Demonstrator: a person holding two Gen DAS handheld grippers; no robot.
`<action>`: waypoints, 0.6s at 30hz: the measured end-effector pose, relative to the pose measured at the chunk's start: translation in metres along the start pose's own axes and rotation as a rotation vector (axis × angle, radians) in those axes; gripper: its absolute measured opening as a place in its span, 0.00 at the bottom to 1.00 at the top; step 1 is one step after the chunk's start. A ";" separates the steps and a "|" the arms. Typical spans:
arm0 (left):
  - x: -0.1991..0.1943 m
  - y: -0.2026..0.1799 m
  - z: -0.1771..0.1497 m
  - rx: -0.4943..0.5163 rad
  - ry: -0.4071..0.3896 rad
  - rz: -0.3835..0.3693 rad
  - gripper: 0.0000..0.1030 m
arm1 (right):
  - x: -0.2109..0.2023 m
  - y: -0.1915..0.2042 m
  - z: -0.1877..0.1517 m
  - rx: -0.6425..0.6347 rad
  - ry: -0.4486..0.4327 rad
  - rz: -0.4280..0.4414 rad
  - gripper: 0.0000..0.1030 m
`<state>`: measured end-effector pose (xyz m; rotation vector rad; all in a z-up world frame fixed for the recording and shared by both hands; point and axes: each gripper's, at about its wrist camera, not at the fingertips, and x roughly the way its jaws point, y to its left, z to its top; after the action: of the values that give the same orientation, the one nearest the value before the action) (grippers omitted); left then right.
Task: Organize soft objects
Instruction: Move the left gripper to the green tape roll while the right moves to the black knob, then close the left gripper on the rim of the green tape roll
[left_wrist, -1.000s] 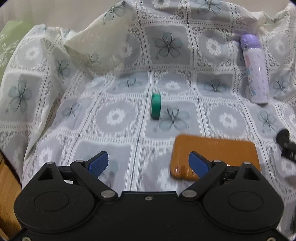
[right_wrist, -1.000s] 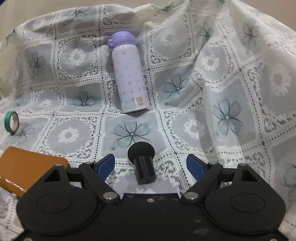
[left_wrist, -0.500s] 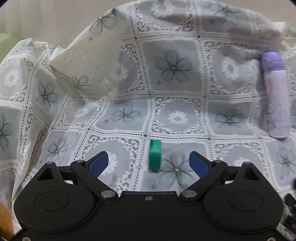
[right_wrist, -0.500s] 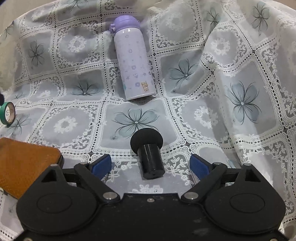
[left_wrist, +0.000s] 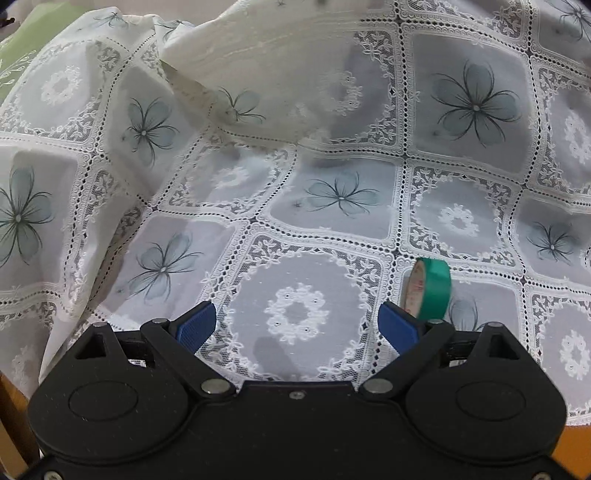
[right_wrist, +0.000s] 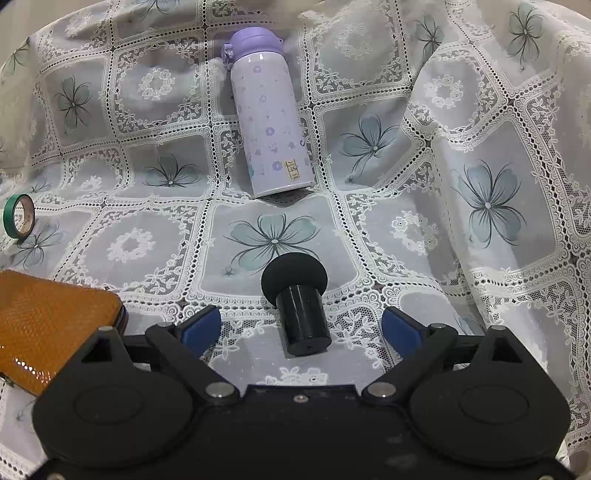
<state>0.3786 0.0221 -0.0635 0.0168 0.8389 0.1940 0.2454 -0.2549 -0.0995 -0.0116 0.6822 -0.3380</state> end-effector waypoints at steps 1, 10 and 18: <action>-0.002 0.001 0.000 0.001 -0.003 0.004 0.89 | 0.000 0.000 0.000 -0.001 0.000 0.000 0.93; -0.028 -0.036 -0.013 0.137 -0.113 -0.095 0.90 | 0.001 0.000 0.000 -0.002 0.005 0.002 0.94; -0.007 -0.031 -0.001 0.083 -0.085 -0.033 0.90 | 0.002 0.000 0.000 0.000 0.004 0.001 0.94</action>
<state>0.3783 -0.0092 -0.0623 0.0888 0.7612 0.1262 0.2466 -0.2551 -0.1007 -0.0104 0.6865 -0.3368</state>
